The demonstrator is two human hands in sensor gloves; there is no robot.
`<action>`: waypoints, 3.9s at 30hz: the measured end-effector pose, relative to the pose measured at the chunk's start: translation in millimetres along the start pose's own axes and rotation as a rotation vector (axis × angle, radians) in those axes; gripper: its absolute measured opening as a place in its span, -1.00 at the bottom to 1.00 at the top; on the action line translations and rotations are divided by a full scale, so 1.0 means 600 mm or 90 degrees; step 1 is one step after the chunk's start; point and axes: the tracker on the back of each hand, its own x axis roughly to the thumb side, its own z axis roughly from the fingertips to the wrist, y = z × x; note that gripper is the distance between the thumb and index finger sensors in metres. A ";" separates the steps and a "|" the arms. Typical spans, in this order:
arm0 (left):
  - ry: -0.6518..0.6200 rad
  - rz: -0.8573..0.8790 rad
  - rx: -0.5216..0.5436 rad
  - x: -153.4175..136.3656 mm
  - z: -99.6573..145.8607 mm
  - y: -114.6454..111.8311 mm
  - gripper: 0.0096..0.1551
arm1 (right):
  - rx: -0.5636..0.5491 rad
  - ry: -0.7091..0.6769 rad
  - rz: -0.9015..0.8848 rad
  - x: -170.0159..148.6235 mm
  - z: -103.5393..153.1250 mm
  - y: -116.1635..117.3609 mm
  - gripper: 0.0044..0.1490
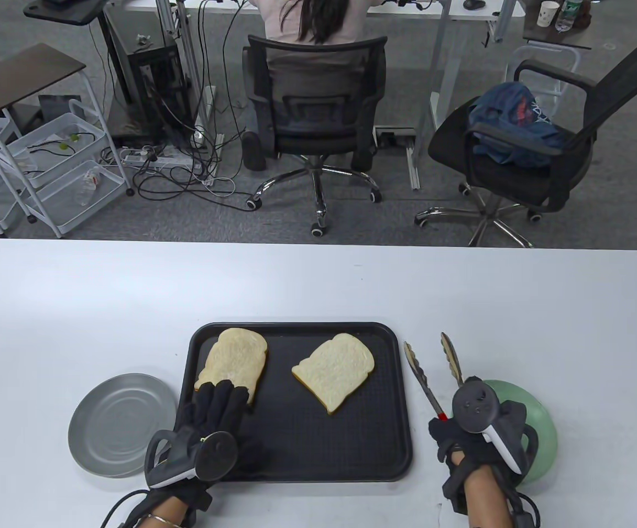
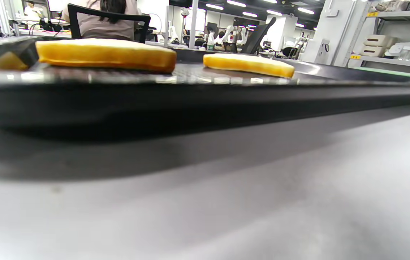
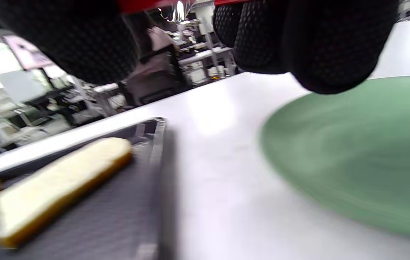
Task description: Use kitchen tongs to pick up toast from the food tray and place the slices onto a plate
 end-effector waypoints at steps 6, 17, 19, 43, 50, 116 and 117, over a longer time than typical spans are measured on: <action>0.009 0.006 0.007 -0.008 0.002 0.003 0.17 | -0.020 -0.123 -0.092 0.099 0.009 0.046 0.40; 0.026 0.001 0.020 -0.016 0.000 0.003 0.15 | 0.020 -0.240 -0.094 0.146 0.023 0.138 0.40; 0.036 -0.001 0.017 -0.019 -0.002 0.001 0.13 | 0.018 -0.248 -0.099 0.144 0.026 0.139 0.40; 0.397 0.037 0.063 -0.222 0.065 0.054 0.08 | 0.081 -0.270 -0.125 0.150 0.027 0.160 0.41; 0.511 0.021 -0.008 -0.284 0.089 0.021 0.05 | 0.095 -0.268 -0.125 0.151 0.026 0.164 0.41; 0.430 0.578 0.244 -0.307 0.132 0.024 -0.27 | 0.771 0.008 -0.487 0.232 -0.002 0.222 0.29; 0.426 0.580 0.241 -0.306 0.131 0.023 -0.27 | 0.787 0.019 -0.487 0.237 -0.002 0.227 0.28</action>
